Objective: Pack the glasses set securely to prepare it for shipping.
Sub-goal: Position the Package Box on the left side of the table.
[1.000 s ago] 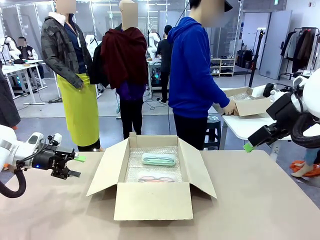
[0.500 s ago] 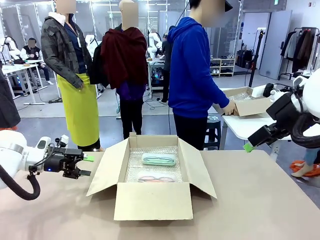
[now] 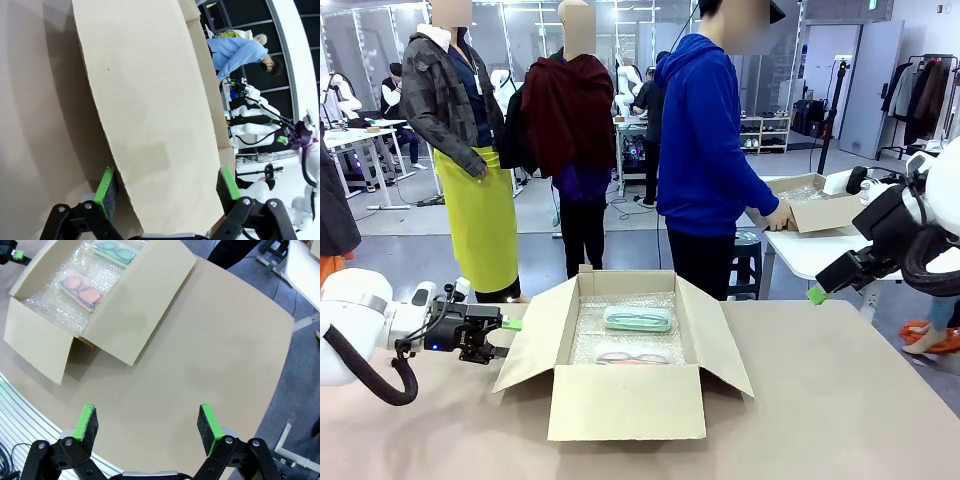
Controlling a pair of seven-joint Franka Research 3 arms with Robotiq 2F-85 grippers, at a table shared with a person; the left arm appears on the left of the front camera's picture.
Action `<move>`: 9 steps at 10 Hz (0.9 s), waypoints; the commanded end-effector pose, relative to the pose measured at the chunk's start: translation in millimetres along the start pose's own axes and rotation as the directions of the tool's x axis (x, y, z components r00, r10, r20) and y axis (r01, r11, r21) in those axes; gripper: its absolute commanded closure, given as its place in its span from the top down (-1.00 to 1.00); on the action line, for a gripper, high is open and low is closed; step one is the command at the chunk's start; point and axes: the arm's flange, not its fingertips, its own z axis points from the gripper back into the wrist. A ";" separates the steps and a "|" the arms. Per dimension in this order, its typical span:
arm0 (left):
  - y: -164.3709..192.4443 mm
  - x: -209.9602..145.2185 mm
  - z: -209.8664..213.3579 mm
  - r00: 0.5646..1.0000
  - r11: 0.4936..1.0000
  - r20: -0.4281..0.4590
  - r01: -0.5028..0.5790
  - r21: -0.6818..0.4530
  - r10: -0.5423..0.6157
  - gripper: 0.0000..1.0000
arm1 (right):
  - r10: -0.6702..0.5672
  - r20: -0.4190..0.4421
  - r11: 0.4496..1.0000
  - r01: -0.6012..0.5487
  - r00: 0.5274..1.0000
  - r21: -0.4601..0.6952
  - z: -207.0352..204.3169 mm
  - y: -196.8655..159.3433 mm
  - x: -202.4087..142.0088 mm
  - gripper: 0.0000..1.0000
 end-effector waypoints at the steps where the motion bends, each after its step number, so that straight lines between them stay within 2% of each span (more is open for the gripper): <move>1: 2.2 -5.0 -6.3 0.999 0.999 0.029 -0.029 -0.026 0.030 1.00 | 0.007 0.009 1.000 -0.007 1.000 -0.006 -0.1 -0.7 1.1 1.00; 2: 2.3 -5.9 -8.1 0.999 0.999 0.025 -0.022 -0.029 0.023 1.00 | 0.007 0.009 1.000 -0.007 1.000 -0.006 -0.1 -0.7 1.1 1.00; 3: 2.6 -6.0 -8.7 1.000 0.999 0.016 -0.013 -0.032 0.013 -0.13 | 0.007 0.009 1.000 -0.007 1.000 -0.006 -0.1 -0.7 1.1 1.00; 4: 2.5 -4.1 -7.0 0.999 0.998 0.017 -0.032 -0.045 0.033 -0.14 | 0.007 0.009 1.000 -0.007 1.000 -0.006 -0.1 -0.7 1.1 1.00; 5: 2.2 -0.9 -4.0 0.998 0.997 0.023 -0.051 -0.062 0.053 -1.00 | 0.007 0.009 1.000 -0.007 1.000 -0.006 -0.1 -0.7 1.1 1.00; 7: -1.4 6.0 6.9 0.997 0.991 0.009 -0.079 -0.104 0.080 -1.00 | 0.007 0.009 1.000 -0.007 1.000 -0.006 -0.1 -0.7 1.1 1.00; 8: -6.0 9.7 12.7 0.996 0.988 0.008 -0.089 -0.129 0.091 -0.72 | 0.007 0.009 1.000 -0.007 1.000 -0.006 -0.1 -0.7 1.1 1.00; 9: -11.5 13.0 15.9 0.996 0.984 0.002 -0.091 -0.153 0.092 -0.92 | 0.007 0.009 1.000 -0.007 1.000 -0.006 -0.1 -0.7 1.1 1.00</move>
